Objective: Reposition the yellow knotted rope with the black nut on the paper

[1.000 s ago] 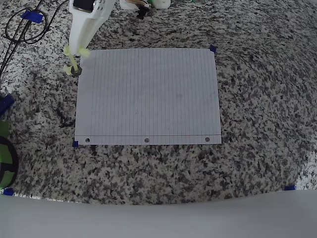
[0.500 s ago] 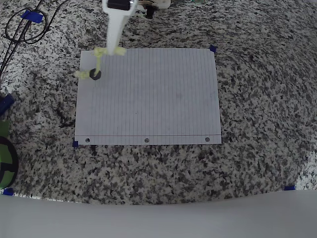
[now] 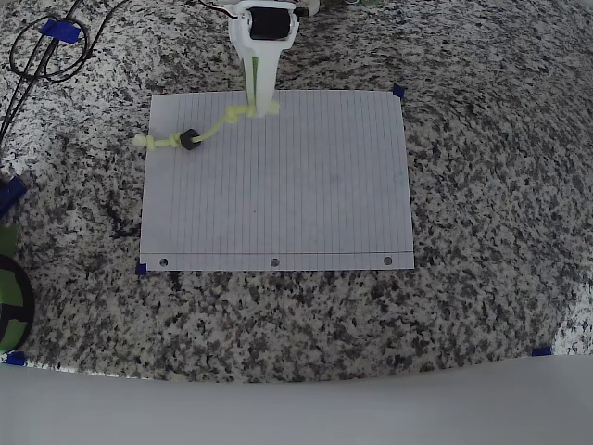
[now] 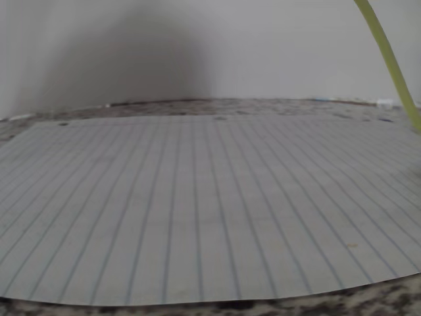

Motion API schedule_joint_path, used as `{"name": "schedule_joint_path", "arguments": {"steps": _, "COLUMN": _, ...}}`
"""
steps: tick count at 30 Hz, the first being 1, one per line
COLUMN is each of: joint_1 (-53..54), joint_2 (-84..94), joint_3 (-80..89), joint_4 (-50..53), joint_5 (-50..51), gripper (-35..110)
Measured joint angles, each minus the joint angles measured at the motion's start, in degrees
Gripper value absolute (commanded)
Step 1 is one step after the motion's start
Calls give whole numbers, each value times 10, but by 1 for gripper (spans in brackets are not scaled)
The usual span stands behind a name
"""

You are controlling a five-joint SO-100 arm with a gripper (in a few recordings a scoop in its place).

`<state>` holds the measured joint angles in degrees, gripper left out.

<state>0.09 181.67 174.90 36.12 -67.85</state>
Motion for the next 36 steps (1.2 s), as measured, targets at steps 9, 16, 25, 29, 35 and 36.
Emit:
{"name": "schedule_joint_path", "arguments": {"steps": 9, "joint_1": -65, "joint_2": 39, "joint_3": 24, "joint_4": 14, "joint_5": 18, "gripper": 0}}
{"name": "schedule_joint_path", "arguments": {"steps": 16, "joint_1": -114, "joint_2": 54, "joint_3": 36, "joint_4": 14, "joint_5": 30, "gripper": 0}}
{"name": "schedule_joint_path", "arguments": {"steps": 25, "joint_1": -137, "joint_2": 86, "joint_3": 49, "joint_4": 53, "joint_5": 47, "gripper": 18}}
{"name": "schedule_joint_path", "arguments": {"steps": 29, "joint_1": -143, "joint_2": 86, "joint_3": 49, "joint_4": 73, "joint_5": 51, "gripper": 48}}
{"name": "schedule_joint_path", "arguments": {"steps": 35, "joint_1": -151, "joint_2": 86, "joint_3": 49, "joint_4": 76, "joint_5": 51, "gripper": 60}}
{"name": "schedule_joint_path", "arguments": {"steps": 36, "joint_1": -154, "joint_2": 86, "joint_3": 49, "joint_4": 76, "joint_5": 51, "gripper": 60}}
